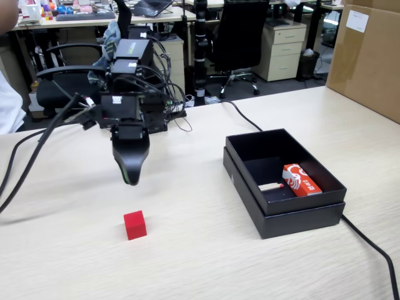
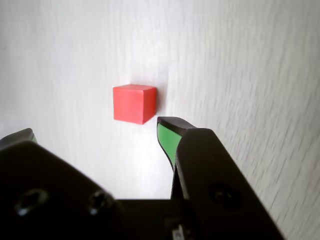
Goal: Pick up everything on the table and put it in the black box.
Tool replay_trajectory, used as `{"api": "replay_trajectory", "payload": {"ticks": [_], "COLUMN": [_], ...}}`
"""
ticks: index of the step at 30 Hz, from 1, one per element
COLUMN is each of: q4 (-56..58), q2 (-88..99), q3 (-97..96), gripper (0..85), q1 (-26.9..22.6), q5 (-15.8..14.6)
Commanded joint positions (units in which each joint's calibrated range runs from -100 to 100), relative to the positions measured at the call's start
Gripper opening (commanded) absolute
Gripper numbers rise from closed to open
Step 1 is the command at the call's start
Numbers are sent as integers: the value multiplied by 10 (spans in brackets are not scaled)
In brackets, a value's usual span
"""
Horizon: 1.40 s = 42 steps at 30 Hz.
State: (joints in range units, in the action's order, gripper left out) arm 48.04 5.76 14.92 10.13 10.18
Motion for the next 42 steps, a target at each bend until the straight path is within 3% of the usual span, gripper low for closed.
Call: {"api": "replay_trajectory", "payload": {"ticks": [1, 30, 36, 42], "q4": [2, 2, 2, 31], "q2": [-66, -256, -260, -262], "q3": [86, 175, 178, 179], "gripper": [477, 477, 423, 420], "q1": [1, 2, 2, 0], "q5": [3, 3, 7, 11]}}
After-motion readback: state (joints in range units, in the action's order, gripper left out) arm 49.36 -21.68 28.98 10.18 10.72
